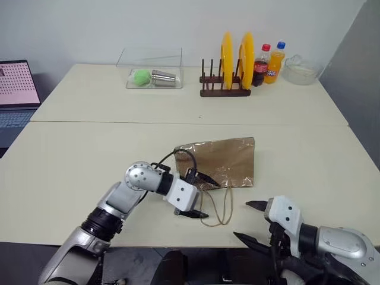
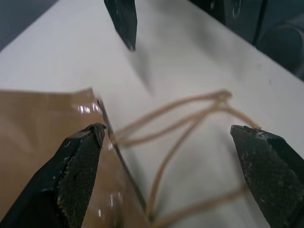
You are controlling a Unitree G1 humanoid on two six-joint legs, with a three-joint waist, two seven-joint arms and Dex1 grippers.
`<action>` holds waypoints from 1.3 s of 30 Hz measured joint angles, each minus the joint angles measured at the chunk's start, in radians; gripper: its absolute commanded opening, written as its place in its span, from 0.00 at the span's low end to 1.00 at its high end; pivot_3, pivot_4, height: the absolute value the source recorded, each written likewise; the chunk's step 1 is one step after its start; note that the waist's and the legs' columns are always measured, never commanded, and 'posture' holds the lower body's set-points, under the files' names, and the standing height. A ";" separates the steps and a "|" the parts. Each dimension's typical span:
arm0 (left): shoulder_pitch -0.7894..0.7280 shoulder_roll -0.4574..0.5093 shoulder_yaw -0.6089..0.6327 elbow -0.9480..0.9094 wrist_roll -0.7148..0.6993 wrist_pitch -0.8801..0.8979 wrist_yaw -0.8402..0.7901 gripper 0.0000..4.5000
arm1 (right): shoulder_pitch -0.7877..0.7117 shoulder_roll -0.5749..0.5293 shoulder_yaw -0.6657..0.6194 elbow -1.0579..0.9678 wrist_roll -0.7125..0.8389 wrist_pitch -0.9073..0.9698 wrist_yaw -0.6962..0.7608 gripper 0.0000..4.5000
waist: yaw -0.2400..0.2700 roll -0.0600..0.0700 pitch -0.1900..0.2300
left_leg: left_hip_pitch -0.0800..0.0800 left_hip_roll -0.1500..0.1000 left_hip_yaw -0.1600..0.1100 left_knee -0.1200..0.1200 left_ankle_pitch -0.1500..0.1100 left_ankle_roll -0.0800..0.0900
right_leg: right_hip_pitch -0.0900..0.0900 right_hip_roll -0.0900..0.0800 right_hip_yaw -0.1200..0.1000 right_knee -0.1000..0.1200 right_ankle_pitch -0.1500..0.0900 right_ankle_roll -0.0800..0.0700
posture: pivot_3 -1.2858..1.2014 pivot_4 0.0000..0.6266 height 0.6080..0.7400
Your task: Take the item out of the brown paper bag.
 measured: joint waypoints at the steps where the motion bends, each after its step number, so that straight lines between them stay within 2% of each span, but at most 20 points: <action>1: -0.003 -0.005 -0.007 0.011 0.000 -0.012 -0.001 1.00 | 0.015 -0.001 0.000 0.000 0.009 -0.007 -0.014 0.96 | 0.000 0.000 0.000 | 0.000 0.000 0.000 0.000 0.000 0.000 | 0.000 0.000 0.000 0.000 0.000 0.000 | 0.52 0.24 1.00; 7: -0.071 -0.056 -0.048 0.167 0.058 -0.152 0.007 1.00 | 0.128 -0.078 -0.001 0.000 0.029 -0.099 -0.078 0.96 | 0.000 0.000 0.000 | 0.001 0.000 0.000 0.001 0.000 0.000 | 0.002 0.000 0.000 -0.001 0.000 0.000 | 0.52 0.24 1.00; 8: -0.080 -0.072 -0.056 0.194 0.072 -0.175 0.017 0.92 | 0.142 -0.085 -0.004 0.000 0.037 -0.117 -0.092 0.97 | 0.000 0.000 0.000 | 0.001 0.000 0.000 0.001 0.000 0.000 | 0.002 0.000 0.000 -0.001 0.000 0.001 | 0.52 0.24 1.00; 9: -0.090 -0.087 -0.067 0.227 0.090 -0.204 0.027 0.88 | 0.157 -0.094 -0.008 0.000 0.053 -0.139 -0.111 0.97 | 0.000 0.000 -0.001 | 0.001 0.000 0.000 0.001 0.000 0.000 | 0.002 0.000 0.000 -0.001 0.000 0.001 | 0.52 0.24 1.00; 14: -0.110 -0.137 -0.096 0.306 0.117 -0.258 0.044 0.55 | 0.239 -0.155 -0.023 -0.001 0.083 -0.229 -0.190 0.97 | 0.000 0.000 -0.001 | 0.001 0.000 0.000 0.001 0.000 0.000 | 0.002 0.000 -0.001 -0.001 0.000 0.001 | 0.52 0.24 1.00; 18: -0.120 -0.153 -0.095 0.305 0.082 -0.227 0.036 0.27 | 0.271 -0.212 0.003 -0.001 0.075 -0.298 -0.239 0.97 | -0.001 0.000 -0.001 | 0.001 0.000 0.000 0.001 0.000 0.000 | 0.002 0.000 0.000 0.000 0.000 0.001 | 0.52 0.24 1.00; 22: -0.141 -0.117 -0.058 0.274 0.009 -0.135 0.003 0.00 | 0.226 -0.283 0.042 -0.001 0.028 -0.330 -0.248 0.97 | -0.004 0.000 -0.001 | 0.001 0.000 0.000 0.001 0.000 0.000 | 0.003 0.001 -0.001 0.000 0.000 0.001 | 0.52 0.24 1.00; 27: -0.168 -0.092 0.012 0.180 -0.087 0.068 -0.011 0.00 | 0.116 -0.336 0.104 -0.001 -0.013 -0.339 -0.209 0.97 | -0.003 -0.001 0.000 | 0.001 0.000 -0.001 0.002 0.000 0.000 | 0.003 0.001 -0.001 -0.001 0.000 0.001 | 0.52 0.24 1.00; 31: -0.213 -0.109 0.040 0.138 -0.127 0.217 0.000 0.00 | -0.049 -0.335 0.188 -0.001 -0.112 -0.319 -0.160 0.97 | -0.003 -0.001 0.000 | 0.001 0.000 -0.001 0.002 0.000 0.000 | 0.003 0.001 -0.001 -0.002 0.000 0.001 | 0.52 0.24 1.00; 36: -0.233 -0.128 0.051 0.137 -0.127 0.268 0.001 0.00 | -0.188 -0.287 0.300 0.013 -0.271 -0.346 -0.103 0.97 | -0.003 -0.001 0.000 | 0.000 0.000 -0.002 0.002 0.000 0.000 | 0.003 0.001 -0.002 -0.002 0.000 0.001 | 0.52 0.24 1.00; 39: -0.242 -0.140 0.053 0.146 -0.124 0.267 0.001 0.00 | -0.294 -0.233 0.390 0.076 -0.413 -0.425 -0.075 0.97 | -0.003 -0.001 0.000 | 0.000 0.000 -0.001 0.003 0.000 0.000 | 0.003 0.001 -0.001 -0.002 0.000 0.001 | 0.52 0.24 1.00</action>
